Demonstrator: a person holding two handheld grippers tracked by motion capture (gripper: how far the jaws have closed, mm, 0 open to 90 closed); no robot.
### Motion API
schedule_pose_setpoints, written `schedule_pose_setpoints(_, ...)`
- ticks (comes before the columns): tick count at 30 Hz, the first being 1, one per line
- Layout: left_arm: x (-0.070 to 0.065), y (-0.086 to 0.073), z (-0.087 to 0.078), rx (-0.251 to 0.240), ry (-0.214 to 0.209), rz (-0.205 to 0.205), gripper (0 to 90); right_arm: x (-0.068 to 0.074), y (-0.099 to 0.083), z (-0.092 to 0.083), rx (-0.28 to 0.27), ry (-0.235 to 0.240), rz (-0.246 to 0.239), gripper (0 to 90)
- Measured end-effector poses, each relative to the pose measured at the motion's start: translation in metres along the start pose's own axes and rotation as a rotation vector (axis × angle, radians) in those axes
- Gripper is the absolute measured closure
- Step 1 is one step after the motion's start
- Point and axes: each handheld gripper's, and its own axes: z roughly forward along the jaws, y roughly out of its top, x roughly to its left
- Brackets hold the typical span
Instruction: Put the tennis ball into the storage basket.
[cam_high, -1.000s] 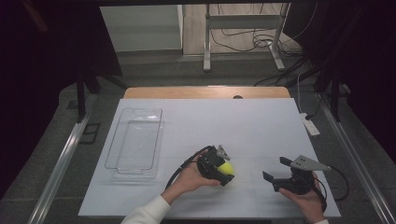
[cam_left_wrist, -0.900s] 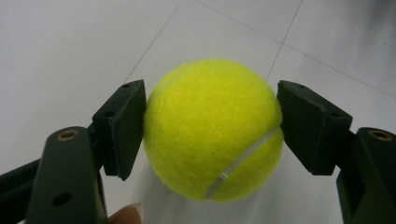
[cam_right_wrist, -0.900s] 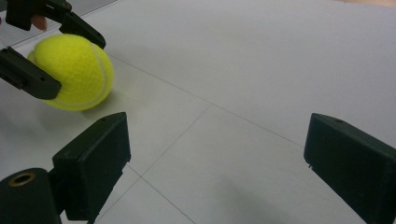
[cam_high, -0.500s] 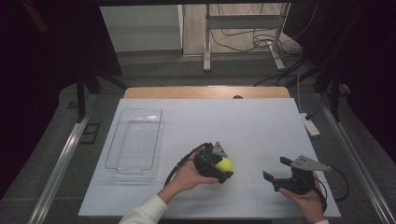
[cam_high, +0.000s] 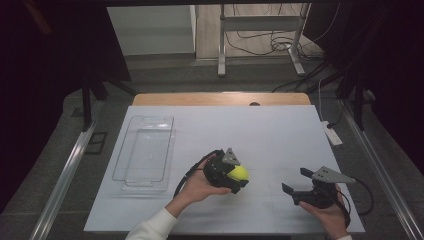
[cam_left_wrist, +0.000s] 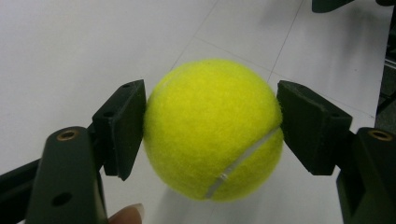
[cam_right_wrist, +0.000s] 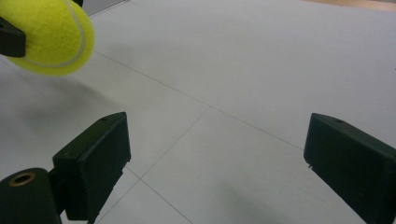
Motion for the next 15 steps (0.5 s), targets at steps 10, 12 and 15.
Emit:
schedule_pose_setpoints(10, 0.003, 0.001, -0.01, -0.03, 0.015, -0.006, 27.6, 0.0, 0.0, 0.0, 0.0, 0.0, -0.001, 7.3)
schedule_pose_setpoints(12, 0.004, 0.001, -0.012, -0.032, 0.016, -0.003, 27.6, 0.0, 0.0, 0.0, 0.0, -0.001, -0.002, 7.3)
schedule_pose_setpoints(15, 0.004, 0.001, -0.014, -0.041, 0.02, -0.006, 27.6, 0.0, 0.0, 0.0, 0.001, -0.001, -0.003, 7.3)
